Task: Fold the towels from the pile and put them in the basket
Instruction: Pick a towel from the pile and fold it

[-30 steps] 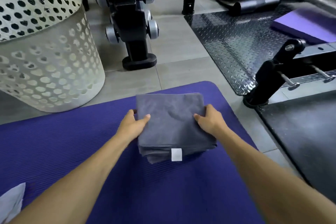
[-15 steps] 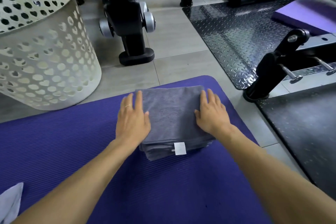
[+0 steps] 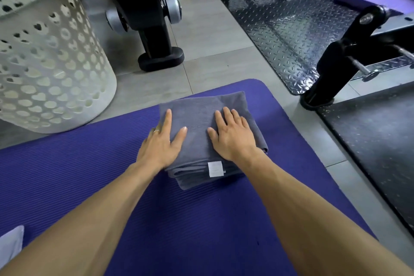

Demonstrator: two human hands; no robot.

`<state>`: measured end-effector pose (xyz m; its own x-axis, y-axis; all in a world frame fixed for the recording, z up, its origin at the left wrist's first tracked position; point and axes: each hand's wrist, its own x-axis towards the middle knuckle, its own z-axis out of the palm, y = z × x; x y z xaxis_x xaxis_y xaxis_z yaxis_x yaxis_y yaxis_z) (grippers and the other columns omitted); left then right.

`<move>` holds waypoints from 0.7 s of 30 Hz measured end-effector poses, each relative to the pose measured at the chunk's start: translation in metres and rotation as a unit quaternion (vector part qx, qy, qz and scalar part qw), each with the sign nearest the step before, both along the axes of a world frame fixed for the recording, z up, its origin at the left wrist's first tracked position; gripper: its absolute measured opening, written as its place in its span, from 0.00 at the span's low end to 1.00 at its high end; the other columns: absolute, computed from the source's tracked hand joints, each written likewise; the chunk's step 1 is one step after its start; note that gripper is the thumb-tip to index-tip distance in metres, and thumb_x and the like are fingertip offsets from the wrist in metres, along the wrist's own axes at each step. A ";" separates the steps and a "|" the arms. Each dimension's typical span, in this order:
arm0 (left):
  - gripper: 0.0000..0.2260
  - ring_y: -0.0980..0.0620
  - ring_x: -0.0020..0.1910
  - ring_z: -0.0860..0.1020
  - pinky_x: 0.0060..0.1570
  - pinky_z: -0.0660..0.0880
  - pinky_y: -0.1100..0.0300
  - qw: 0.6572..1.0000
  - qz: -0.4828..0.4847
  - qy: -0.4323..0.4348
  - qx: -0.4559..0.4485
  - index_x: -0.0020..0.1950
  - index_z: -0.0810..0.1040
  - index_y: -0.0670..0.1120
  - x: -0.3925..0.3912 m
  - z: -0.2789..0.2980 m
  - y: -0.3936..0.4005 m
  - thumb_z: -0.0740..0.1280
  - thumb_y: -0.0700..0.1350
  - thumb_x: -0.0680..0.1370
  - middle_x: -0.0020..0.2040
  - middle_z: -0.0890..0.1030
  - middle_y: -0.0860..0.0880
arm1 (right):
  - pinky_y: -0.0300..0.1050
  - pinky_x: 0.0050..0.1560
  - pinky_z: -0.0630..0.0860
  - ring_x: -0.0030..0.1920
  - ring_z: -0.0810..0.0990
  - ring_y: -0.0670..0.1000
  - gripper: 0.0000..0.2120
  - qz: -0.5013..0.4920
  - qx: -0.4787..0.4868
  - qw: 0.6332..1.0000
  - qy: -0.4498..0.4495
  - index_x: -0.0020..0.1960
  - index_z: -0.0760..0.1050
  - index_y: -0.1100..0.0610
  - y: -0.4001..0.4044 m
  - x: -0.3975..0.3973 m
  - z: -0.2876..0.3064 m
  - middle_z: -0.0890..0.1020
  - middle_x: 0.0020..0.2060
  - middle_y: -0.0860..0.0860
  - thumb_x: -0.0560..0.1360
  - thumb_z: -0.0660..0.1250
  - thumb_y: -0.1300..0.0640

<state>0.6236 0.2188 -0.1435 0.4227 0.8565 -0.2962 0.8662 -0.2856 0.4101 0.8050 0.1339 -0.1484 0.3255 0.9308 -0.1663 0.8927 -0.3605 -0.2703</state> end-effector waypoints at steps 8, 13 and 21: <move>0.09 0.57 0.48 0.81 0.54 0.74 0.61 0.983 0.050 -0.178 -0.009 0.59 0.82 0.52 -0.114 0.082 -0.045 0.68 0.46 0.79 0.52 0.83 0.54 | 0.47 0.53 0.77 0.50 0.80 0.51 0.08 0.036 0.137 0.959 0.247 0.55 0.80 0.59 -0.041 -0.116 0.078 0.83 0.50 0.52 0.78 0.66 0.58; 0.08 0.61 0.40 0.80 0.39 0.74 0.69 0.991 0.028 -0.130 -0.012 0.48 0.81 0.55 -0.264 0.136 -0.080 0.69 0.41 0.78 0.42 0.84 0.56 | 0.47 0.52 0.79 0.45 0.80 0.47 0.07 0.201 0.054 0.944 0.257 0.54 0.80 0.56 -0.032 -0.238 0.125 0.81 0.44 0.46 0.77 0.67 0.60; 0.06 0.66 0.40 0.79 0.45 0.73 0.69 0.989 0.142 -0.033 0.015 0.50 0.84 0.52 -0.503 0.160 -0.119 0.69 0.46 0.76 0.43 0.84 0.56 | 0.47 0.54 0.78 0.51 0.79 0.50 0.08 0.347 -0.020 0.917 0.197 0.54 0.79 0.56 -0.016 -0.424 0.184 0.83 0.49 0.50 0.77 0.65 0.62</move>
